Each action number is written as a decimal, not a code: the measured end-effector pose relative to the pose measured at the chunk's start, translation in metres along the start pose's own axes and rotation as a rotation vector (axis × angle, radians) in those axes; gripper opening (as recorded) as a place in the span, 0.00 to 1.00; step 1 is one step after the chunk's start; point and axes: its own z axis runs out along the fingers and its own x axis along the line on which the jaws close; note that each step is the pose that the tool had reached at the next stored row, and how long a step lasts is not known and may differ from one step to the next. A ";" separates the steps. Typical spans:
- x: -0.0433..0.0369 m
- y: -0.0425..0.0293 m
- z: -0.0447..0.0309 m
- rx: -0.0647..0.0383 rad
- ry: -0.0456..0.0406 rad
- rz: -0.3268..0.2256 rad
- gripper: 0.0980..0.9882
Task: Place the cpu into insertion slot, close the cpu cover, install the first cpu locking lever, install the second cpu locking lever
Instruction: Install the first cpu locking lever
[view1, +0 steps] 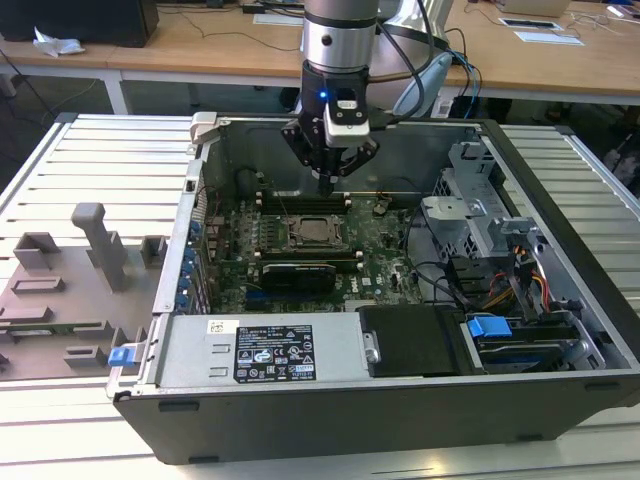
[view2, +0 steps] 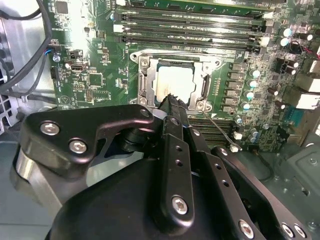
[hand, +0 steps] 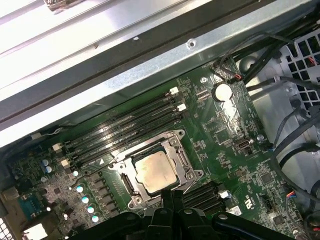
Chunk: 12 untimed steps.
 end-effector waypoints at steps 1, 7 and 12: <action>0.0000 0.0000 0.0000 0.000 -0.0003 -0.005 0.01; 0.0000 0.0000 0.0000 -0.002 -0.0029 -0.055 0.01; 0.0000 0.0000 0.0000 -0.003 -0.0046 -0.087 0.01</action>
